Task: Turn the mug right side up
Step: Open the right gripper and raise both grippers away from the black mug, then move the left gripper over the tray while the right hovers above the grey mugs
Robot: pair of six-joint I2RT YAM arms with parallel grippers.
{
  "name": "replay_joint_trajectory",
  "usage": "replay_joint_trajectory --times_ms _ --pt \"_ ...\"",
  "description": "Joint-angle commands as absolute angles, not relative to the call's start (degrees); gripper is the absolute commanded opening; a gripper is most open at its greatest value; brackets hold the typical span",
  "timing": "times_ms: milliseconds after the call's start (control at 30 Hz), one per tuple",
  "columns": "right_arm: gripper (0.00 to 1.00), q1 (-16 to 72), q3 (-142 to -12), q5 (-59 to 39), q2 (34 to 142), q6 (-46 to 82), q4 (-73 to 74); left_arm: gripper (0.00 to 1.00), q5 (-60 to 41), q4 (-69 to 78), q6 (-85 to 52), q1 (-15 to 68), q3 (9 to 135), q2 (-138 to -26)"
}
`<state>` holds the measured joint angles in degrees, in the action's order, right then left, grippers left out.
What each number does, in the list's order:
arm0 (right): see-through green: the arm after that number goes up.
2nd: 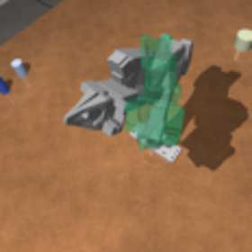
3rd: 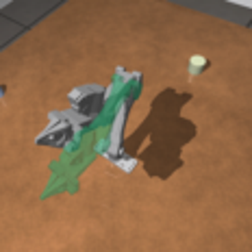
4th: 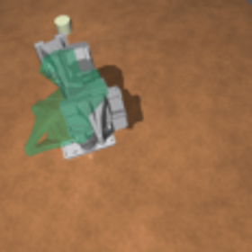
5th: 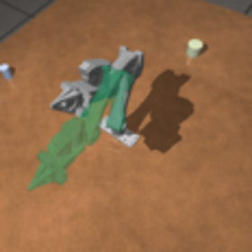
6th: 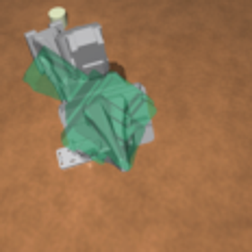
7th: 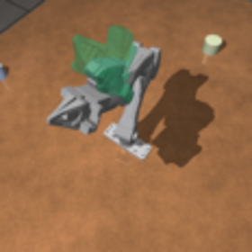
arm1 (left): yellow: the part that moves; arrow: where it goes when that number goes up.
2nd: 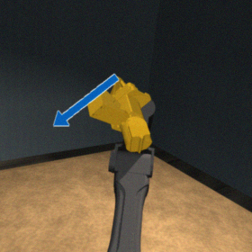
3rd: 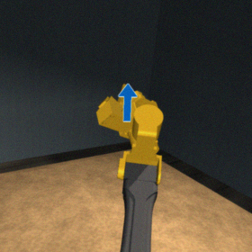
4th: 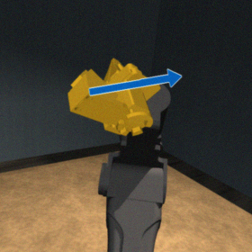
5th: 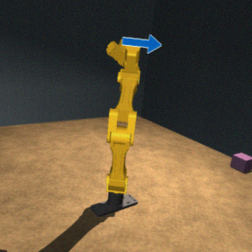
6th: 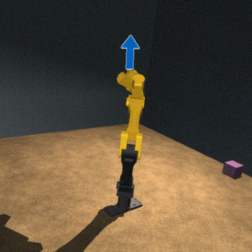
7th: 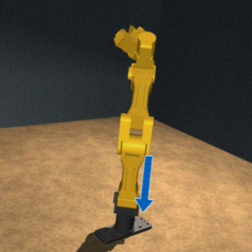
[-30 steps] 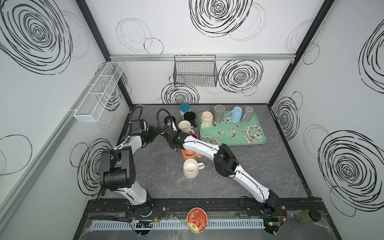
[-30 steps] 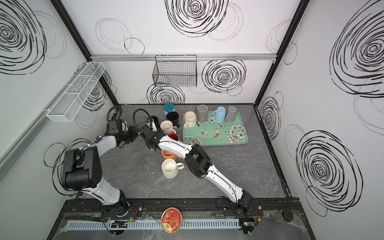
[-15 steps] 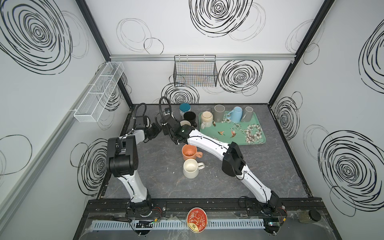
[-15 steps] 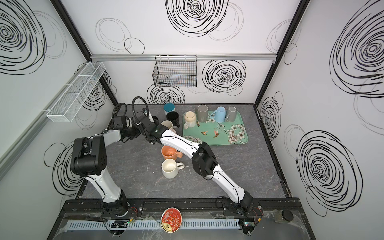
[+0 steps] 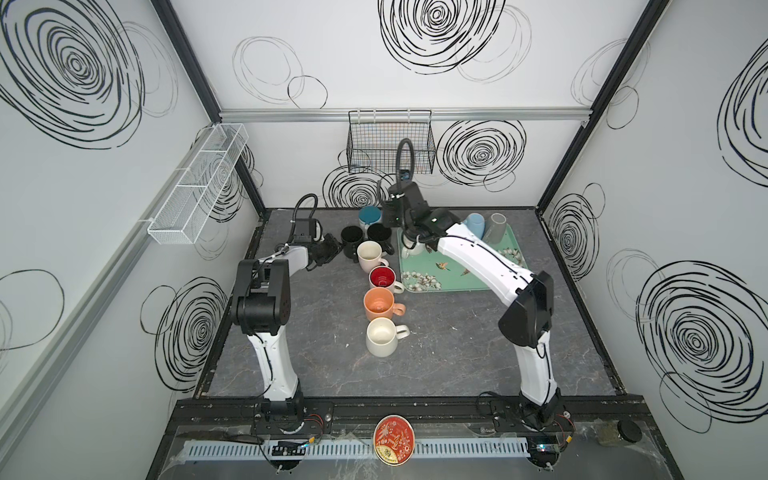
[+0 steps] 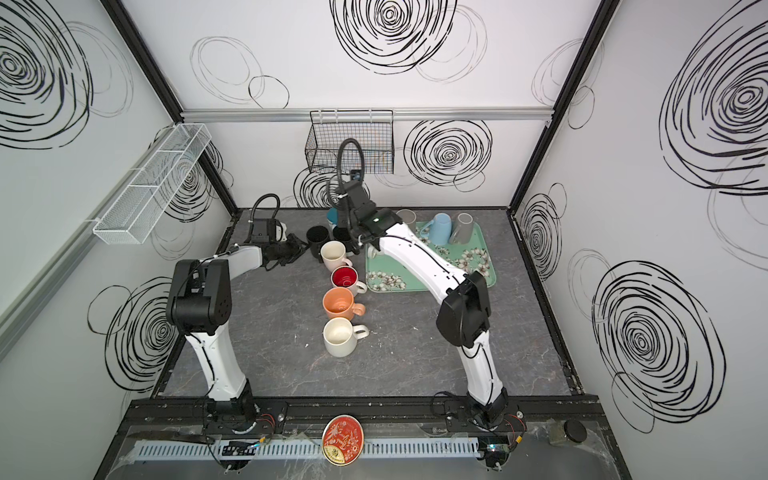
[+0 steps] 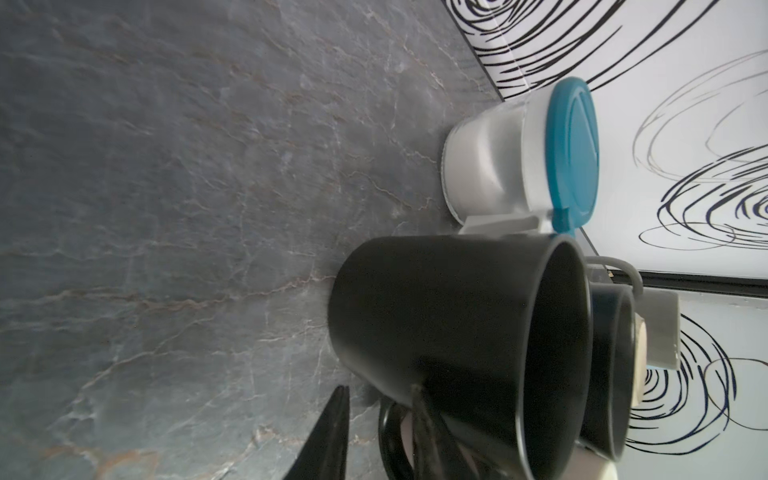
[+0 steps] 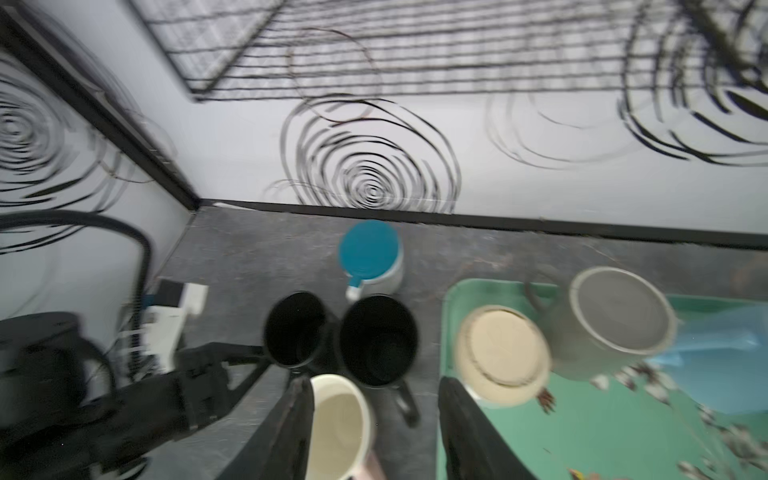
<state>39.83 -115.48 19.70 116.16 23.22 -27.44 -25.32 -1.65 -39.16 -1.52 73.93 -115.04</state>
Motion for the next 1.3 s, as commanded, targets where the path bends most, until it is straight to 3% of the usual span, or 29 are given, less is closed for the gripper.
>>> replay_joint_trajectory --times_ms 0,333,600,733,867,1267 --pt "0.54 34.5 -109.0 14.9 111.3 24.0 -25.2 0.31 -23.6 -3.9 -39.8 -1.5 76.6 -115.2" --pt "0.6 15.2 -102.2 8.5 108.8 22.7 -30.2 0.34 -15.9 -16.9 -31.6 0.0 80.2 -105.0" --pt "0.61 5.7 -98.1 7.0 111.5 20.8 -25.9 0.35 -9.2 -19.7 -29.5 10.4 79.6 -96.5" --pt "0.64 3.4 -101.8 7.5 115.3 20.3 -26.0 0.36 -6.9 -19.1 -30.6 18.1 78.4 -94.5" --pt "0.75 2.4 -106.0 9.0 119.3 18.8 -25.5 0.37 -4.6 -16.3 -32.2 24.5 76.5 -93.9" --pt "0.75 -2.1 -126.1 0.2 135.7 15.3 -31.9 0.37 -2.7 -10.9 -35.4 35.7 74.8 -95.9"
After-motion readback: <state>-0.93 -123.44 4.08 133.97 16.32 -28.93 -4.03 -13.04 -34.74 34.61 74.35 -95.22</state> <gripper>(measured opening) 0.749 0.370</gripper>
